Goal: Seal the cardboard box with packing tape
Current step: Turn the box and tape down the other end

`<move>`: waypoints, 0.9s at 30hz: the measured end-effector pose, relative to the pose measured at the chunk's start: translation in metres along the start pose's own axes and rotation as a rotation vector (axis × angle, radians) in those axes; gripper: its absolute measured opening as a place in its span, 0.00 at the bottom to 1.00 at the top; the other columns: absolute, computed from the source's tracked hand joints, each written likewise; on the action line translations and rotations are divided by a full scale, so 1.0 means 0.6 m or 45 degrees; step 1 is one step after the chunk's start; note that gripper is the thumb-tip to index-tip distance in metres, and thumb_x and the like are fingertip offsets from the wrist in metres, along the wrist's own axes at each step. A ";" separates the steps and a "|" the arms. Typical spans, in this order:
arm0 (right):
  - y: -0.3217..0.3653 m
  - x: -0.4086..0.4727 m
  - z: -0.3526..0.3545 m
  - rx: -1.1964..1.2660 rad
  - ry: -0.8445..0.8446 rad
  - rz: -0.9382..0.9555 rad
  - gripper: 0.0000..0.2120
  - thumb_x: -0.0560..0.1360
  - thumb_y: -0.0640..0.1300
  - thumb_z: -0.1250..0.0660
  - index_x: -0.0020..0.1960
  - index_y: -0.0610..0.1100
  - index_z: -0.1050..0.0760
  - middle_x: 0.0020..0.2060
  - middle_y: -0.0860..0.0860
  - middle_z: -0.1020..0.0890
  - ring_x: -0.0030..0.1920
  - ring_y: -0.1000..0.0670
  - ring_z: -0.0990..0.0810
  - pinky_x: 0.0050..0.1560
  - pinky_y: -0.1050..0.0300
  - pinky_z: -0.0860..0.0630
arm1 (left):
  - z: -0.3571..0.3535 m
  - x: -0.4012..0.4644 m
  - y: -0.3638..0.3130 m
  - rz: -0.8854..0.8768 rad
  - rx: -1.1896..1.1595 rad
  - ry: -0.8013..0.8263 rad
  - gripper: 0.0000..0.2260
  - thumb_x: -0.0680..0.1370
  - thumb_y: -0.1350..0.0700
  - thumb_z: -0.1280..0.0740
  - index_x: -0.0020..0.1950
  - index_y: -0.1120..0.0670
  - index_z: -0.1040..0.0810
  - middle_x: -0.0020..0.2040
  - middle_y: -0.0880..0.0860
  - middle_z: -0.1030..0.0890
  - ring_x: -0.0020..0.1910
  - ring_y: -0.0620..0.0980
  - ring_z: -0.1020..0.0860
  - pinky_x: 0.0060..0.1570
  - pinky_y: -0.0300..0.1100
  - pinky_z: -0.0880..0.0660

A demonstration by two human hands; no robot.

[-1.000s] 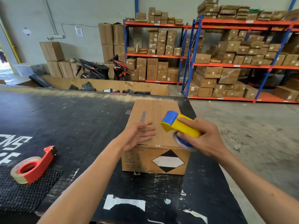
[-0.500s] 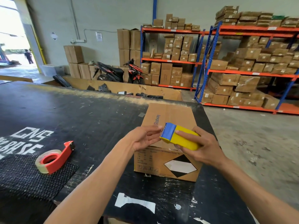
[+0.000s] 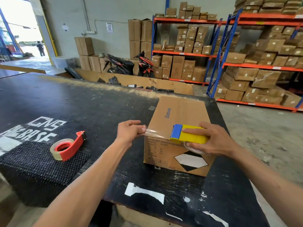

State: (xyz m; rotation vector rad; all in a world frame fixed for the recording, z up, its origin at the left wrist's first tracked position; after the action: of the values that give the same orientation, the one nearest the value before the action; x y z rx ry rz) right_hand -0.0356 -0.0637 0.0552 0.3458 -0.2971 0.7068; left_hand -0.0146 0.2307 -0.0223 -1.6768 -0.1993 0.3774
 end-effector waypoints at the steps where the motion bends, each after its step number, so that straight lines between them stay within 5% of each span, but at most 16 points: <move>1: 0.001 -0.001 -0.003 -0.034 0.042 0.004 0.26 0.70 0.75 0.40 0.66 0.73 0.31 0.39 0.57 0.28 0.38 0.58 0.30 0.34 0.60 0.34 | 0.007 0.000 0.005 -0.035 0.034 -0.016 0.19 0.72 0.73 0.30 0.62 0.65 0.22 0.43 0.60 0.14 0.42 0.54 0.14 0.43 0.44 0.17; 5: 0.029 0.017 -0.026 -0.288 0.127 0.062 0.25 0.71 0.68 0.33 0.67 0.68 0.28 0.39 0.56 0.31 0.39 0.56 0.32 0.34 0.69 0.44 | 0.013 0.000 0.024 -0.188 0.237 -0.096 0.20 0.71 0.68 0.25 0.62 0.60 0.20 0.42 0.52 0.13 0.42 0.48 0.14 0.54 0.48 0.19; 13: 0.043 0.023 -0.049 -0.412 0.250 0.050 0.25 0.72 0.67 0.34 0.69 0.67 0.29 0.40 0.55 0.31 0.38 0.54 0.32 0.32 0.66 0.45 | 0.018 0.017 0.058 -0.128 0.221 -0.081 0.21 0.71 0.63 0.23 0.63 0.56 0.20 0.43 0.48 0.13 0.46 0.47 0.14 0.59 0.54 0.21; 18: 0.046 0.027 -0.052 -0.437 0.294 0.022 0.25 0.73 0.66 0.35 0.69 0.67 0.29 0.40 0.53 0.30 0.38 0.52 0.31 0.36 0.57 0.35 | 0.014 0.009 0.050 -0.207 0.394 0.022 0.28 0.74 0.59 0.25 0.73 0.55 0.28 0.65 0.51 0.20 0.62 0.50 0.21 0.69 0.55 0.31; 23: 0.048 0.032 -0.052 -0.425 0.296 0.021 0.24 0.72 0.65 0.34 0.68 0.65 0.27 0.39 0.53 0.29 0.38 0.51 0.29 0.36 0.56 0.32 | -0.001 0.008 0.016 -0.637 1.140 0.041 0.29 0.80 0.65 0.35 0.79 0.53 0.39 0.79 0.53 0.39 0.78 0.60 0.44 0.76 0.59 0.45; 27: 0.049 0.030 -0.054 -0.428 0.309 0.024 0.25 0.72 0.66 0.34 0.69 0.65 0.28 0.40 0.53 0.28 0.39 0.50 0.27 0.37 0.55 0.31 | -0.055 -0.017 -0.013 -1.259 1.557 0.087 0.23 0.82 0.56 0.43 0.78 0.58 0.38 0.78 0.58 0.39 0.79 0.58 0.44 0.77 0.57 0.48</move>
State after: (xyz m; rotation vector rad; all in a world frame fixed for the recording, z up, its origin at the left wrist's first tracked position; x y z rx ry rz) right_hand -0.0379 -0.0194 0.0392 -0.0628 -0.1839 0.6956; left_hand -0.0116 0.1976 -0.0100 -0.2651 -0.5691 -0.2975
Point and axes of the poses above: each hand's wrist, its own x-axis towards the middle knuckle, its own z-axis out of the back of the hand, y = z × x, the point moved 8 cm from there along x, towards the middle knuckle
